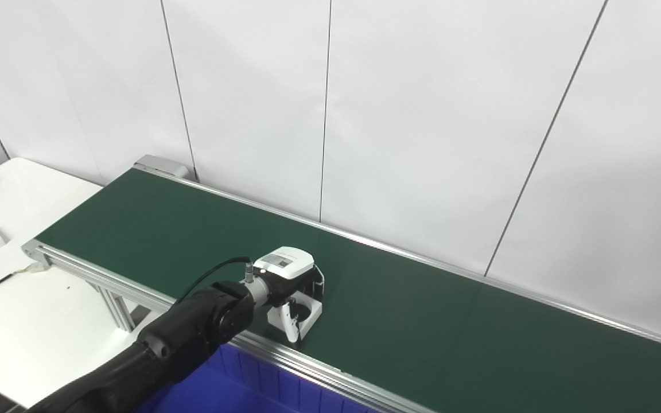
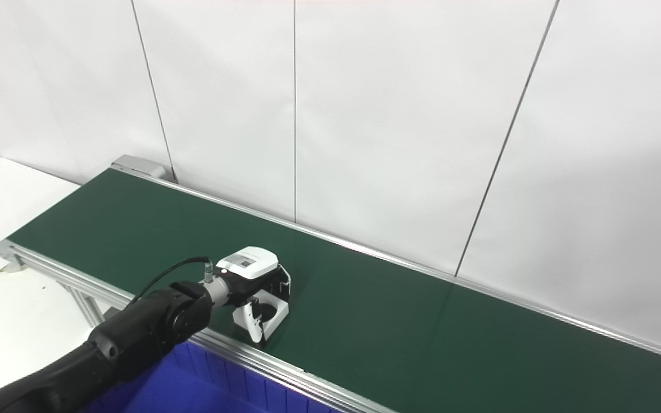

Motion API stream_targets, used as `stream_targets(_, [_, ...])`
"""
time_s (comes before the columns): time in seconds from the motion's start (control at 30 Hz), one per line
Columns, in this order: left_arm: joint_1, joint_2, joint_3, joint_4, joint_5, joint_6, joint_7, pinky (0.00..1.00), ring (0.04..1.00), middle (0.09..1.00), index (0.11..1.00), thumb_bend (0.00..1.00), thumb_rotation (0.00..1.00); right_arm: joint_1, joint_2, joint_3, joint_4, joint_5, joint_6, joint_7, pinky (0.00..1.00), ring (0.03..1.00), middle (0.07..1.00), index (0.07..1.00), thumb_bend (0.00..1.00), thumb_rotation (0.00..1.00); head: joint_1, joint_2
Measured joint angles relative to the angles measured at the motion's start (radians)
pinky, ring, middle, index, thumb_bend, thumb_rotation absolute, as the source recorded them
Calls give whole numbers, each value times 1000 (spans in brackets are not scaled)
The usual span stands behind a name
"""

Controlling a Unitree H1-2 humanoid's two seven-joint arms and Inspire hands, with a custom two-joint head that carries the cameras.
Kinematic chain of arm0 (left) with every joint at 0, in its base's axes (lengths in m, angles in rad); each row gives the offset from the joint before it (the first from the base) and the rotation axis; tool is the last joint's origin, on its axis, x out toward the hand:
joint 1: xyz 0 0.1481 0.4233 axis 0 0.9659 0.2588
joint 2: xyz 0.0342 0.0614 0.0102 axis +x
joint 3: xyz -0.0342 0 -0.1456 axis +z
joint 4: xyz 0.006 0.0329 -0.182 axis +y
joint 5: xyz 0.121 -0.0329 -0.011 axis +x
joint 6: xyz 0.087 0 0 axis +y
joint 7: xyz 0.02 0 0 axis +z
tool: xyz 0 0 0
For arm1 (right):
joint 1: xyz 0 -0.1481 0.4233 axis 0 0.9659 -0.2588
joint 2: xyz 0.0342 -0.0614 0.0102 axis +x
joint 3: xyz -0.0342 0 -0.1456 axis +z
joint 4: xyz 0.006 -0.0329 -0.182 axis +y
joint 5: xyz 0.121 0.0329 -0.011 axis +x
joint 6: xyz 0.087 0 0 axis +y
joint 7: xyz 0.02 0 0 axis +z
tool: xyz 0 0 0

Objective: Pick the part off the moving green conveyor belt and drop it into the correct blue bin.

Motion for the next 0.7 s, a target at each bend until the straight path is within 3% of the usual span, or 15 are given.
stream_targets(0.13, [0, -1, 1, -2, -9, -1, -4, 557, 478, 492, 486, 503, 0, 0, 0, 0, 0, 1, 0, 0, 592, 675, 748, 865, 544, 535, -3, 0])
stream_targets(0.2, [0, -1, 1, -4, -19, -4, -5, 488, 454, 491, 499, 503, 0, 0, 0, 0, 0, 2, 0, 0, 597, 677, 749, 865, 548, 540, -3, 0])
stream_targets(0.37, [16, -1, 22, -22, -30, -5, -18, 540, 457, 494, 497, 503, 0, 0, 0, 0, 0, 3, 0, 0, 591, 677, 749, 866, 552, 556, -11, 0])
stream_targets(0.7, [92, 1, 85, -207, -67, 5, -57, 415, 416, 496, 521, 499, 0, -2, -3, 0, 0, 1, 0, 0, 584, 673, 749, 861, 564, 561, -15, 3])
